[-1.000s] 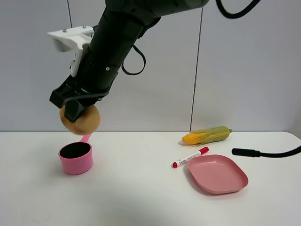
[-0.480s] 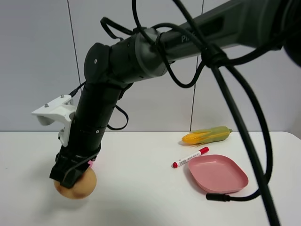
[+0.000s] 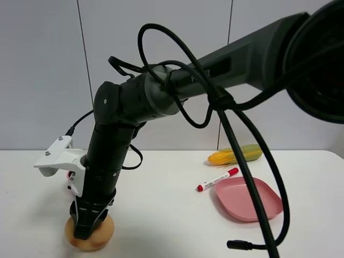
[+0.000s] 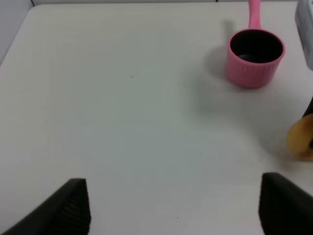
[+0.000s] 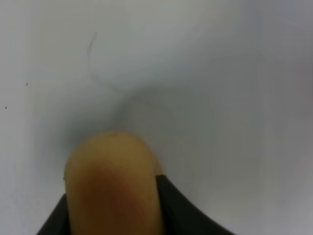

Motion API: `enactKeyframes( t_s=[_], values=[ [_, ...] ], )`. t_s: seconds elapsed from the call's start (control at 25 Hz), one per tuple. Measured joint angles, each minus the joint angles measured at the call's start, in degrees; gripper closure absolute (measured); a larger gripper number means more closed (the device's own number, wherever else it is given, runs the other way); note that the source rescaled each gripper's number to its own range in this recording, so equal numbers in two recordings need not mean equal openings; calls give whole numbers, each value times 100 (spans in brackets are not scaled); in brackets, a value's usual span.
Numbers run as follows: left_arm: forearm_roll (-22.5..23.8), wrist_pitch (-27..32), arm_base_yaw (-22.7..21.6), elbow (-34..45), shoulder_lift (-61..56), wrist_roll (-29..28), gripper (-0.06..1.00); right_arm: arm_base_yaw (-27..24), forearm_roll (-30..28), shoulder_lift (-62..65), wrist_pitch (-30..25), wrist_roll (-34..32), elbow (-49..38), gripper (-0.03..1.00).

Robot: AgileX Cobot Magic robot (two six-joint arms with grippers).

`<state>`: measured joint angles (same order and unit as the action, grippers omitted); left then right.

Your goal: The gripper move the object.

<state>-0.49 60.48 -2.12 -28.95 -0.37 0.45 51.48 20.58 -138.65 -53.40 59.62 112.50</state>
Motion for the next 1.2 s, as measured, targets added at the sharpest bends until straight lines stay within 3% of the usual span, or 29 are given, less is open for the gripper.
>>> enactKeyframes(
  t_s=[0.12, 0.24, 0.52, 0.72, 0.92, 1.2],
  values=[
    [0, 0, 0, 0, 0, 0, -6, 0, 0, -1, 83, 45, 0, 89],
    [0, 0, 0, 0, 0, 0, -6, 0, 0, -1, 102, 50, 0, 72],
    [0, 0, 0, 0, 0, 0, -6, 0, 0, -1, 148, -1, 4, 45],
    [0, 0, 0, 0, 0, 0, -6, 0, 5, -1, 189, -424, 4, 34],
    [0, 0, 0, 0, 0, 0, -6, 0, -20, 106, 425, -963, 4, 5],
    [0, 0, 0, 0, 0, 0, -6, 5, -188, 1015, 628, -1306, 4, -2]
  ],
)
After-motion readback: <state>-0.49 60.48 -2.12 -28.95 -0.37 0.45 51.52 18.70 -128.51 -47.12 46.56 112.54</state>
